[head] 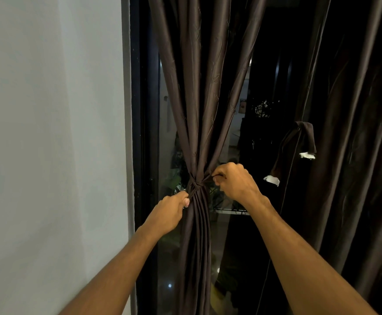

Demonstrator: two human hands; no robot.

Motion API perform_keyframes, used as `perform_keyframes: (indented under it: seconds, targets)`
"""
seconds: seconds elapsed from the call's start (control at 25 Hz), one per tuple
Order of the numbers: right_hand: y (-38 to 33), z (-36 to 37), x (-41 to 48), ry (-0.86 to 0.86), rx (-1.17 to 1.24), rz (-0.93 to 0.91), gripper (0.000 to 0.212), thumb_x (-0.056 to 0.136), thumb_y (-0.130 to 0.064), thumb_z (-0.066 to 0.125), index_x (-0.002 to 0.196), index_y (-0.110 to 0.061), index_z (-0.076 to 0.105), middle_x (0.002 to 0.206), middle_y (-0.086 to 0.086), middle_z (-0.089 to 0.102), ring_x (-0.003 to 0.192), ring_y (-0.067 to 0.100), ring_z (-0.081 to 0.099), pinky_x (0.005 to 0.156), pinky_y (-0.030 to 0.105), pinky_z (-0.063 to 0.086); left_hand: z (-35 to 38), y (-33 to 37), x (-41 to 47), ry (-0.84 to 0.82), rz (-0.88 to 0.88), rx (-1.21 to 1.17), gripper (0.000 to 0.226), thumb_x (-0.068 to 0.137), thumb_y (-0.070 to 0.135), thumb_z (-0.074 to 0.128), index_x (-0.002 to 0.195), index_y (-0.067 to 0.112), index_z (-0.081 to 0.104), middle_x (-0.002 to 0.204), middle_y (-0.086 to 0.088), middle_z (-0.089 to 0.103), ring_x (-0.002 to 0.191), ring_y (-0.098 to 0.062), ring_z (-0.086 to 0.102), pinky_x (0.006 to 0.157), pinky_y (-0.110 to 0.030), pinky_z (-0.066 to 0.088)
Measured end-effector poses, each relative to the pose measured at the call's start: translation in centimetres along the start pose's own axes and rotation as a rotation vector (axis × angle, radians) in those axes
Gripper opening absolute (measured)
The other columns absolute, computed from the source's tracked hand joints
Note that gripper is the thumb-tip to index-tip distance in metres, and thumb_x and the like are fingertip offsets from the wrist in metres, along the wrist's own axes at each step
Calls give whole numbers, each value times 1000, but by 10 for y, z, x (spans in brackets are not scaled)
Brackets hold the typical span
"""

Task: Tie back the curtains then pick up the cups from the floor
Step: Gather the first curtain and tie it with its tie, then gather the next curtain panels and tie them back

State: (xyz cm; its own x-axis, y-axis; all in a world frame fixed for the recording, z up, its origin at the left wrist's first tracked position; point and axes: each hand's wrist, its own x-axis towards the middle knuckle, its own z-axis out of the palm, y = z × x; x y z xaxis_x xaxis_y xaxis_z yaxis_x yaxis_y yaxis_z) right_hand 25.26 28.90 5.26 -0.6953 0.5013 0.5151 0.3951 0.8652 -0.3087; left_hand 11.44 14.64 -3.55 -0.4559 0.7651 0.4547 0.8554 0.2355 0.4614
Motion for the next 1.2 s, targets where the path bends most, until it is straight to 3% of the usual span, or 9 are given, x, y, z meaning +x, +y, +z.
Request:
perform_keyframes:
  seconds: [0.24,0.36,0.76,1.04,1.2]
  targets:
    - [-3,18,-24,44,105,93,13,95,-23,63,102,-17,72,82,-3,64,86,20,66,73,32,54,12,8,-9,69,-117,-311,28,98,39,46,83,16,50,66,-12,58,57,-18,51,58,-40,44]
    - [-3,30,-39,33,90,152,23,94,-28,64,113,-16,70,97,3,71,94,22,67,81,36,56,20,5,-12,95,-179,-427,31,94,38,56,77,12,51,62,-7,55,55,-19,52,62,-43,51]
    - [29,44,-100,-124,57,179,17,93,-30,63,107,-23,71,101,-1,72,95,19,67,82,41,57,53,44,-23,17,-149,-419,21,90,30,64,76,17,55,58,-5,54,54,-19,57,65,-40,54]
    - [88,-13,-130,-177,65,113,15,92,-18,60,95,-23,74,98,-4,72,92,18,67,81,41,58,71,124,-13,6,-94,-359,14,92,26,62,79,22,56,59,-3,58,56,-18,58,56,-34,51]
    - [131,-50,-143,-166,60,120,15,92,-19,60,95,-25,74,96,-9,71,91,13,67,81,38,58,84,175,-7,15,-67,-380,12,93,22,61,81,21,56,62,-6,60,55,-15,57,54,-23,43]
